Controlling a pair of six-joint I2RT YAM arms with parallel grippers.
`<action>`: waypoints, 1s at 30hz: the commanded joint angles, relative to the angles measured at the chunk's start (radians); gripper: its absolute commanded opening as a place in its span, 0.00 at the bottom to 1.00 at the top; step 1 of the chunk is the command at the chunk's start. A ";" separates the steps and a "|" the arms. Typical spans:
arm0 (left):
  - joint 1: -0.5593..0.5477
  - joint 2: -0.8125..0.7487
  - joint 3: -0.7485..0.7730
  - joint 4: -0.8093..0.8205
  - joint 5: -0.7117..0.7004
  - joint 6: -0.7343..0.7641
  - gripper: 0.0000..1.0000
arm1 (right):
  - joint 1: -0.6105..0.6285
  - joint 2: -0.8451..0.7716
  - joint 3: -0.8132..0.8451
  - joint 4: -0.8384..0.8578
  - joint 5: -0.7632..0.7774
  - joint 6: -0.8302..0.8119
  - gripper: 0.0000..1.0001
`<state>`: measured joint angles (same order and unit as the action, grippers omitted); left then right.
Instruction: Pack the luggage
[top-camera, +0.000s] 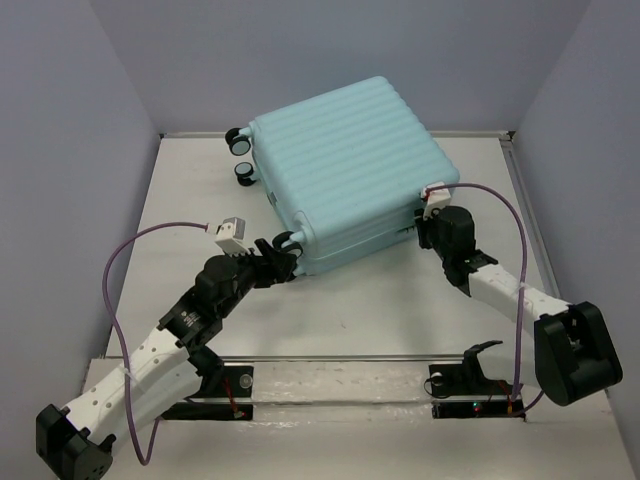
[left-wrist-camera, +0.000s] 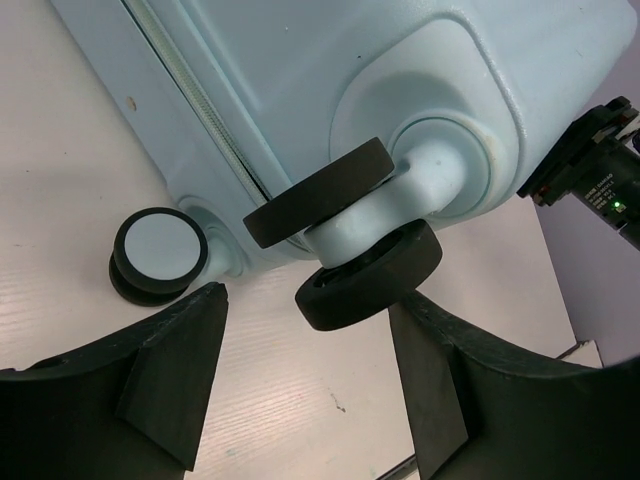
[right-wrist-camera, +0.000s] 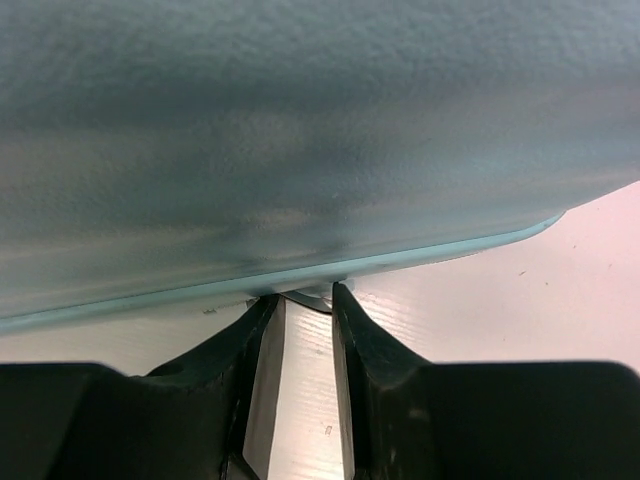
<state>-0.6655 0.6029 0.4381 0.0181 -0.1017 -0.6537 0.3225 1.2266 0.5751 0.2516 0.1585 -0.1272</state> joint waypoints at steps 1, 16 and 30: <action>0.003 -0.006 0.028 0.056 0.002 0.023 0.77 | -0.008 0.033 0.045 0.124 0.067 -0.015 0.35; 0.003 0.035 0.054 0.083 0.008 0.032 0.80 | 0.007 0.038 -0.020 0.299 -0.166 0.035 0.07; 0.003 0.239 0.134 0.258 0.008 0.040 0.68 | 0.110 -0.090 -0.076 0.072 -0.417 0.362 0.07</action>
<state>-0.6666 0.8322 0.5201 0.1345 -0.0597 -0.6266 0.3939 1.1458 0.5316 0.3222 -0.1448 0.1246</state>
